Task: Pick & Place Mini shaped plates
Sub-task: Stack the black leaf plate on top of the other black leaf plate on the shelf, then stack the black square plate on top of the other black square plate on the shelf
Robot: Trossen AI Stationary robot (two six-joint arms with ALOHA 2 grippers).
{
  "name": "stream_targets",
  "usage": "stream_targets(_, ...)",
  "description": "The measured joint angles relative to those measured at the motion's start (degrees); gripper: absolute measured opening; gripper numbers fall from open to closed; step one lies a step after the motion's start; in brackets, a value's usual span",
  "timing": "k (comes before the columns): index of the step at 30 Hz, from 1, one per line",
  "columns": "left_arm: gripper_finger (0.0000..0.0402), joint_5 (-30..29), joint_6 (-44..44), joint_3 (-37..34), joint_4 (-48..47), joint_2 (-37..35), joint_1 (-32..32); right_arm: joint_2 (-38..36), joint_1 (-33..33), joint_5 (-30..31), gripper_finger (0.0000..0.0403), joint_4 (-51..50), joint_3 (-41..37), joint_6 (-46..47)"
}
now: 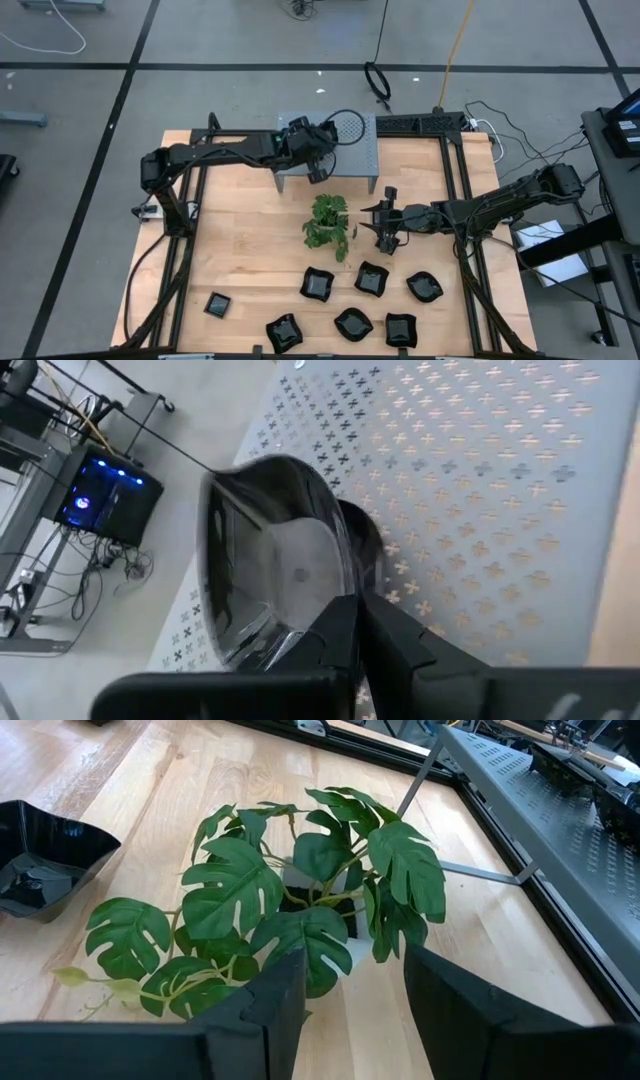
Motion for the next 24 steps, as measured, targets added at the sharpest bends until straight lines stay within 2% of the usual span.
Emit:
stream_targets(9, 0.0061, -1.6, 0.3, 0.0, 0.0, 0.0, 0.4, 0.0, 0.0, 0.0, 0.0157, 0.0, 0.0, 0.0)
stream_targets(15, 0.0118, -1.5, 0.1, 0.0, 1.7, -0.3, -1.1, 0.0, 0.0, 0.0, 0.0157, 0.0, 0.0, 0.0)
stream_targets(21, 0.0166, -1.2, -5.9, 0.0, 0.5, -2.8, -6.0, 0.0, 0.0, 0.0, 0.0157, 0.0, 0.0, 0.0)
stream_targets(24, 0.0176, 2.4, -11.1, 0.0, -3.2, -3.5, -9.4, 0.0, 0.0, 0.0, 0.0157, 0.0, 0.0, 0.0)
